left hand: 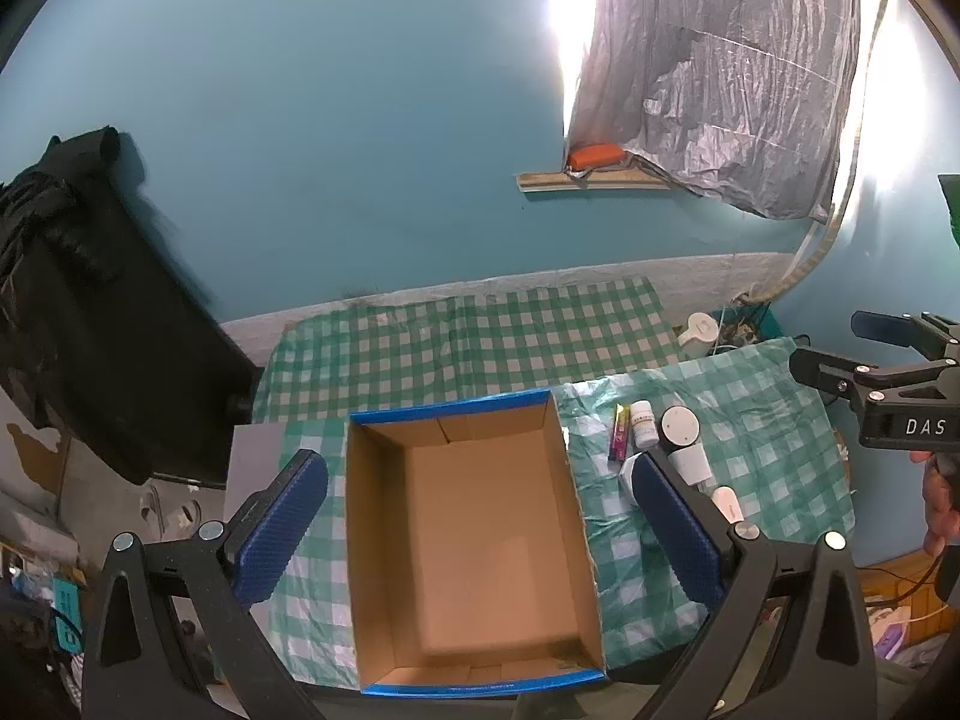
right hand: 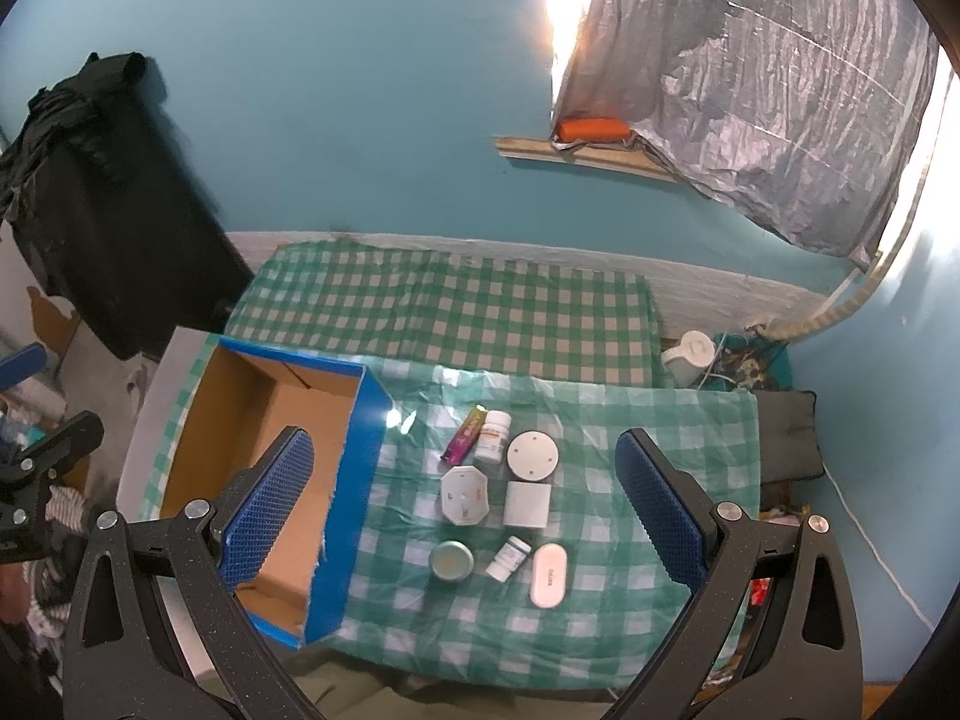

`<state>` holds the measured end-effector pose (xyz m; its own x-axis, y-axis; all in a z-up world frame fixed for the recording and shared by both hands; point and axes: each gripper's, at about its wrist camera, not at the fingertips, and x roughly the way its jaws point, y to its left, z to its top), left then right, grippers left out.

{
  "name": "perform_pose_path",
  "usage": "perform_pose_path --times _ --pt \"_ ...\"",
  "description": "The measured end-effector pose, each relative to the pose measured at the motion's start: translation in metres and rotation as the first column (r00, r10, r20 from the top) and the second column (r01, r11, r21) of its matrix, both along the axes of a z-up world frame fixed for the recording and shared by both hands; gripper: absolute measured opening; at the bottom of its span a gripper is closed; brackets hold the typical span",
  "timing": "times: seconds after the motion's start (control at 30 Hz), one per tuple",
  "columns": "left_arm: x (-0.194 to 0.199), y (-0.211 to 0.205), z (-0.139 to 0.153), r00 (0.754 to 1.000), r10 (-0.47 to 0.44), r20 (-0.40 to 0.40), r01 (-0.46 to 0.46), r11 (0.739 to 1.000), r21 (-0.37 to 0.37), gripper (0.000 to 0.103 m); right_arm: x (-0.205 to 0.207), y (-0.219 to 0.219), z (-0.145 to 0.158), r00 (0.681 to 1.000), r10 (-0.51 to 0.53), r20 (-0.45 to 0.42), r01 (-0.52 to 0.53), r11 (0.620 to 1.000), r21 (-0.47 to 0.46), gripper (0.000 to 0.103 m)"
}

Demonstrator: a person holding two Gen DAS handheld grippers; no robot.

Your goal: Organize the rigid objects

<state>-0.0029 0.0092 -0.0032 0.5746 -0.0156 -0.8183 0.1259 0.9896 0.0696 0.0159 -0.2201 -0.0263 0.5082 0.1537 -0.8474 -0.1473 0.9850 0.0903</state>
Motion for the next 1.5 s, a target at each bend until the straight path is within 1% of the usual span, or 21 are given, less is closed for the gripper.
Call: perform_pose_path --times 0.43,0.87,1.4,1.5 --pt "-0.003 0.004 -0.003 1.0 0.006 -0.013 -0.006 1.0 0.004 0.102 -0.005 0.007 0.003 1.0 0.017 -0.004 -0.018 1.0 -0.011 0.1" --pt "-0.006 0.006 -0.005 1.0 0.004 -0.016 -0.004 1.0 0.013 0.102 -0.01 0.007 0.001 1.0 0.011 -0.004 -0.011 1.0 -0.005 0.1" --pt "-0.002 0.014 -0.011 0.999 -0.001 -0.049 0.001 1.0 0.015 0.102 -0.009 0.01 -0.005 0.999 0.014 -0.033 -0.014 1.0 -0.001 0.1" --pt "-0.001 0.019 -0.015 0.998 -0.007 -0.057 0.009 0.999 0.034 0.102 -0.009 0.009 -0.006 0.999 0.013 -0.03 -0.013 1.0 0.001 0.1"
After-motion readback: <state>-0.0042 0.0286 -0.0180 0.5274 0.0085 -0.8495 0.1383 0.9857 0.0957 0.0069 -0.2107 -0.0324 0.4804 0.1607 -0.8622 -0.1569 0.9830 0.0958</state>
